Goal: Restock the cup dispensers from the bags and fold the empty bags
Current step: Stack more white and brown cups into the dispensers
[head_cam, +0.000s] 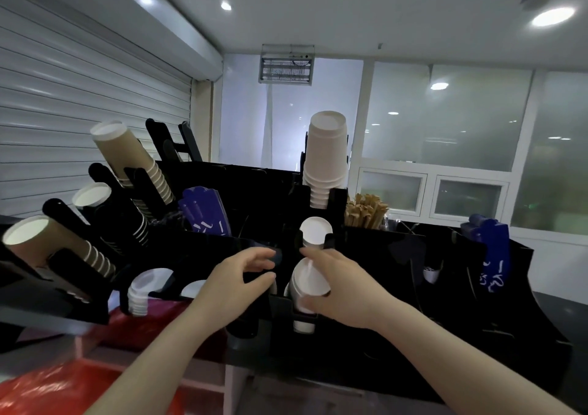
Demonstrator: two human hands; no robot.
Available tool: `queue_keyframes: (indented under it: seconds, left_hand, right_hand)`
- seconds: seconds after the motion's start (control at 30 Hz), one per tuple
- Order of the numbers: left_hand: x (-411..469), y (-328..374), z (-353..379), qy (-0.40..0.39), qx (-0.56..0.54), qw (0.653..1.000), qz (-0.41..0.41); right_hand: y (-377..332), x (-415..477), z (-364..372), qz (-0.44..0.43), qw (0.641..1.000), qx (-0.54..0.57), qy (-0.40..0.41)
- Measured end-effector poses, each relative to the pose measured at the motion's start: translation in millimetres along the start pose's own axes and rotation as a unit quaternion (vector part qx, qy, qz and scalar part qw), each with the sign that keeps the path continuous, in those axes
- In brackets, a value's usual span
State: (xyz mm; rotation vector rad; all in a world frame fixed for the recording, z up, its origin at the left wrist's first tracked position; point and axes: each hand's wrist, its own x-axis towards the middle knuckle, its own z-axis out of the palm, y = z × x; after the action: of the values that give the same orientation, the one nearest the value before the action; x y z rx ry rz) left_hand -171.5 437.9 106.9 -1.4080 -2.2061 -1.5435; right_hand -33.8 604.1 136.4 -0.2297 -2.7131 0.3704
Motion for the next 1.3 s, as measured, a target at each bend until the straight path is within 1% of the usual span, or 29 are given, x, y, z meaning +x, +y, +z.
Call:
queue_keyframes:
  seconds: [0.17, 0.3, 0.47, 0.6, 0.8, 0.93, 1.0, 1.1, 1.17, 1.23, 1.3]
  left_hand:
    - [0, 5, 1, 0.003, -0.007, 1.0, 0.01]
    - [2, 9, 2, 0.015, -0.016, 0.999, 0.036]
    - [10, 12, 1, 0.059, -0.024, 0.996, 0.066]
    - [27, 18, -2, 0.09, -0.043, 0.991, 0.086]
    - [66, 27, 0, 0.075, -0.053, 0.993, 0.079]
    - [111, 38, 5, 0.045, -0.073, 0.996, 0.028]
    - [135, 42, 11, 0.033, -0.068, 0.997, 0.026]
    - [165, 46, 20, 0.015, -0.046, 0.998, 0.047]
    - [181, 46, 27, 0.003, -0.048, 0.997, 0.059]
    - [193, 41, 35, -0.009, -0.051, 0.997, 0.052]
    - [201, 33, 39, -0.003, -0.036, 0.998, 0.05]
  right_hand:
    - [-4, -3, 2, -0.011, 0.999, 0.007, 0.05]
    - [-2, -7, 6, -0.041, 0.995, -0.042, 0.077]
    - [5, 0, -14, -0.051, 0.979, -0.019, 0.197]
    - [14, 14, -33, -0.036, 0.967, 0.02, 0.251]
    - [22, 41, -57, -0.005, 0.961, 0.024, 0.274]
    - [29, 73, -74, 0.02, 0.949, 0.095, 0.3]
    - [38, 91, -77, 0.036, 0.943, 0.131, 0.304]
    - [55, 116, -76, 0.055, 0.95, 0.133, 0.278]
    - [65, 127, -72, 0.05, 0.955, 0.147, 0.251]
    - [73, 136, -67, 0.042, 0.958, 0.168, 0.229]
    - [80, 145, -62, 0.03, 0.959, 0.165, 0.228]
